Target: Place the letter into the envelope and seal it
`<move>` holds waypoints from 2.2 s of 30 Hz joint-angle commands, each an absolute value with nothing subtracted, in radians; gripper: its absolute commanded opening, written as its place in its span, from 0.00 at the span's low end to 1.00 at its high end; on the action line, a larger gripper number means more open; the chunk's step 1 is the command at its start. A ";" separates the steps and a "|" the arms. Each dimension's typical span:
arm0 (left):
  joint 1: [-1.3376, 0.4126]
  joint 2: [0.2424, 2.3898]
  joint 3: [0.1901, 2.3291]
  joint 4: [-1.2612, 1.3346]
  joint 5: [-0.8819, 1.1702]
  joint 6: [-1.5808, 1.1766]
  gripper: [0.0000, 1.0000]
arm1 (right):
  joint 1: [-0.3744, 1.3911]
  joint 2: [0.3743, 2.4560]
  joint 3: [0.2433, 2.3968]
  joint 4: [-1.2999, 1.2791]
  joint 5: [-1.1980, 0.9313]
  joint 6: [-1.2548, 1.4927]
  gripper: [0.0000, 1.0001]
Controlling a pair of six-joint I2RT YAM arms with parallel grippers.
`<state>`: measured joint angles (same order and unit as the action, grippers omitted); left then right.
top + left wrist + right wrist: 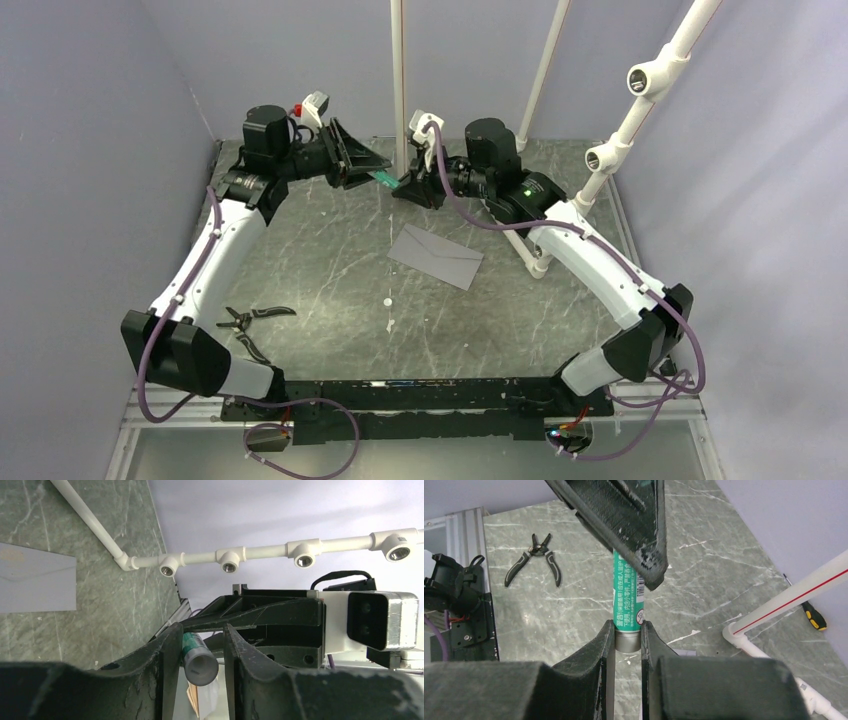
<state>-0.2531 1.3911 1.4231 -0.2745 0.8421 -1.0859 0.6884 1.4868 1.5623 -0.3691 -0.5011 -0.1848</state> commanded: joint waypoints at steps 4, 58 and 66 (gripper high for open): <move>-0.256 1.392 1.444 -0.298 0.917 -1.036 0.47 | 0.684 1.518 1.639 -0.409 -0.499 -0.219 0.00; -0.256 1.014 1.133 -0.718 -0.284 -0.724 0.02 | 1.006 1.917 1.382 -0.496 -0.053 0.160 0.69; -0.256 0.979 1.135 -0.744 -0.353 -0.745 0.02 | 1.008 1.964 1.391 -0.448 -0.049 0.178 0.54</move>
<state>-0.2558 1.0229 1.1255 -0.7376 -0.2886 -0.7227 1.0042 1.9327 1.3705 -0.4824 -0.0418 0.1669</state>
